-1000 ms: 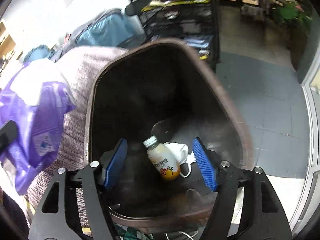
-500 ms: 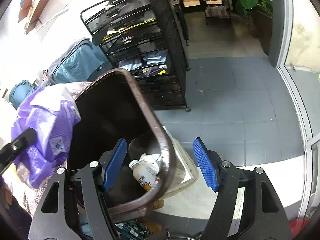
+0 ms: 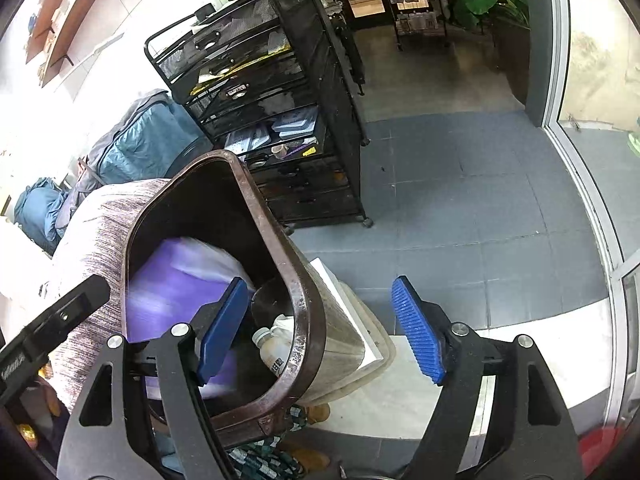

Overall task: Collect trash
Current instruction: 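Carry the packet and bottle to the brown bin and release both inside, then move both tools back over the bed toward the yellow foam net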

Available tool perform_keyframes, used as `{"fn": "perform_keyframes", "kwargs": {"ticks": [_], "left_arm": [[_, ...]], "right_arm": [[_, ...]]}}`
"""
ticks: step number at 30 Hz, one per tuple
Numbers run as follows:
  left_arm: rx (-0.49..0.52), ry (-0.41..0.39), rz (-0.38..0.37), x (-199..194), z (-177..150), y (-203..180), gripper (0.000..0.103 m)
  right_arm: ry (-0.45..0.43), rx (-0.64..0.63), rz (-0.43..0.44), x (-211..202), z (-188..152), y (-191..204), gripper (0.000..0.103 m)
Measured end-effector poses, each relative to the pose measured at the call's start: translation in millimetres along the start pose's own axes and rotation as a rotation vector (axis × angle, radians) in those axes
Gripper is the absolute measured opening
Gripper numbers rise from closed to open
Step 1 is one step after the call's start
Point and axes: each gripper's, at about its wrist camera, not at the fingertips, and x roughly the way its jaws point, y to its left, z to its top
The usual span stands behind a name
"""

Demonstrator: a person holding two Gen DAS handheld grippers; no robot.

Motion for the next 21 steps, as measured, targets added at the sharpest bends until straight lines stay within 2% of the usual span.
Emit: {"fn": "perform_keyframes", "kwargs": {"ticks": [2,6,15,21], "left_arm": [[0.005,0.005,0.009,0.4,-1.9,-0.7,0.085],[0.02,-0.001,0.02,-1.9,-1.8,-3.3,0.091],[0.046,-0.068,0.052,-36.4,-7.1,-7.3,0.096],[0.032,-0.138,0.087,-72.4,-16.1,1.3,0.097]], "right_arm": [[-0.003,0.004,-0.002,-0.6,-0.2,0.1,0.079],[-0.013,0.012,-0.002,-2.5,0.8,0.1,0.083],[-0.027,-0.011,0.039,-7.4,-2.9,11.8,0.083],[-0.029,-0.058,0.096,-10.5,-8.7,36.0,0.083]]}}
